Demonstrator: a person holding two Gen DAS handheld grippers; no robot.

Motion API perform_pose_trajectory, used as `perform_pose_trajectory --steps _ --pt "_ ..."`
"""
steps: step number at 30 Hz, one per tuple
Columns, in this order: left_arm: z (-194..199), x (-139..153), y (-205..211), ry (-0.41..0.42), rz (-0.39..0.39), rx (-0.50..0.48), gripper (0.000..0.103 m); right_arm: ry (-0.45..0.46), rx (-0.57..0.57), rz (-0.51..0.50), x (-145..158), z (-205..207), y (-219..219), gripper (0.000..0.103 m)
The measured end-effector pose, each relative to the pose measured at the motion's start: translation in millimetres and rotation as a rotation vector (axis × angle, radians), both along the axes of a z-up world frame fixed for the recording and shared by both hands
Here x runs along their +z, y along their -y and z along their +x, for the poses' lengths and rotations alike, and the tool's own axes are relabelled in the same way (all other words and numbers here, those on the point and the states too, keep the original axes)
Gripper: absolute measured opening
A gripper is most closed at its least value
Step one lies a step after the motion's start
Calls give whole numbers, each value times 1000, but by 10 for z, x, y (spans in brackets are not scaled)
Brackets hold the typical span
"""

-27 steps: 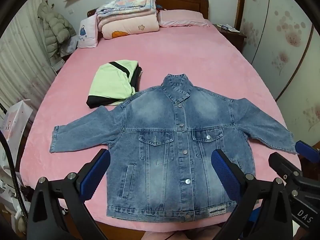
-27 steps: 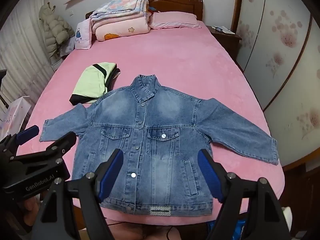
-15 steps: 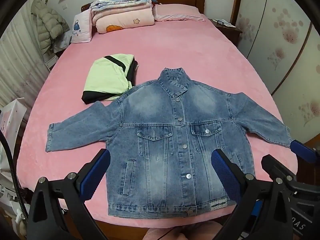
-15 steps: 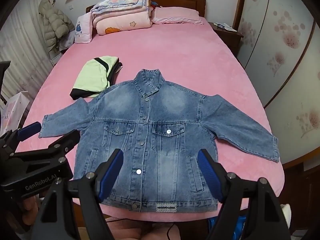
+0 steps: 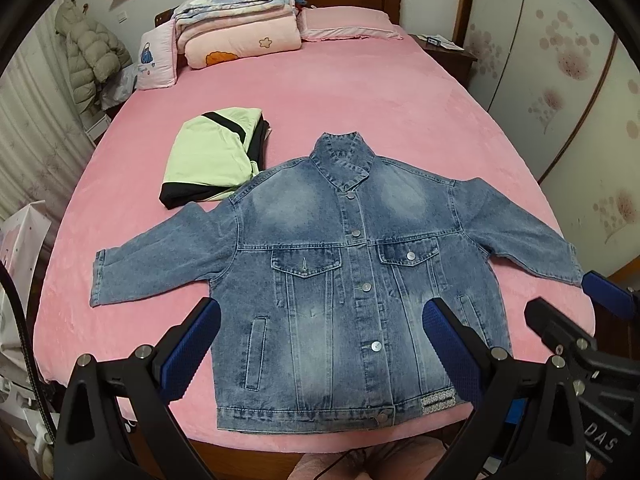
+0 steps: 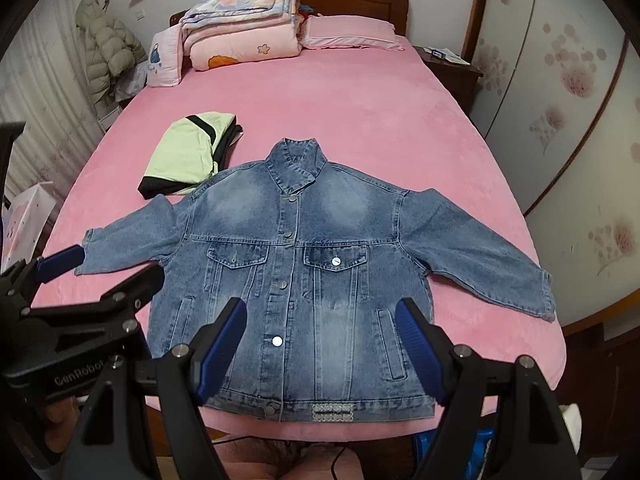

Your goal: Fold large clothes

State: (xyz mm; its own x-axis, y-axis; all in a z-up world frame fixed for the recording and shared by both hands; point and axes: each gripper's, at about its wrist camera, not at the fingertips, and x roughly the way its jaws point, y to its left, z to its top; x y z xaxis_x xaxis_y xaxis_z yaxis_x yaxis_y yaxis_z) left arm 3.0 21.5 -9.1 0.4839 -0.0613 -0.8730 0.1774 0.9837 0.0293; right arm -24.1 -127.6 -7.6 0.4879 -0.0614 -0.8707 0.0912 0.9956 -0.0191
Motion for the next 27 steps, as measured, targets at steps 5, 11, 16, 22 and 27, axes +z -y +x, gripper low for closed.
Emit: perform_pose_trajectory --steps 5,11,16,22,27 --pt "-49 56 28 23 -1 -11 100 19 -25 13 33 -18 53 77" --pt "-77 120 65 43 -7 -23 100 23 -46 29 43 -40 118 77" --pt "-88 139 83 51 -17 -42 100 31 -68 36 67 -66 152 77" --pt "-94 156 82 53 -51 -77 100 21 -100 28 67 -68 170 77" --pt "-51 152 106 38 -45 -89 100 23 -124 8 88 -79 151 77"
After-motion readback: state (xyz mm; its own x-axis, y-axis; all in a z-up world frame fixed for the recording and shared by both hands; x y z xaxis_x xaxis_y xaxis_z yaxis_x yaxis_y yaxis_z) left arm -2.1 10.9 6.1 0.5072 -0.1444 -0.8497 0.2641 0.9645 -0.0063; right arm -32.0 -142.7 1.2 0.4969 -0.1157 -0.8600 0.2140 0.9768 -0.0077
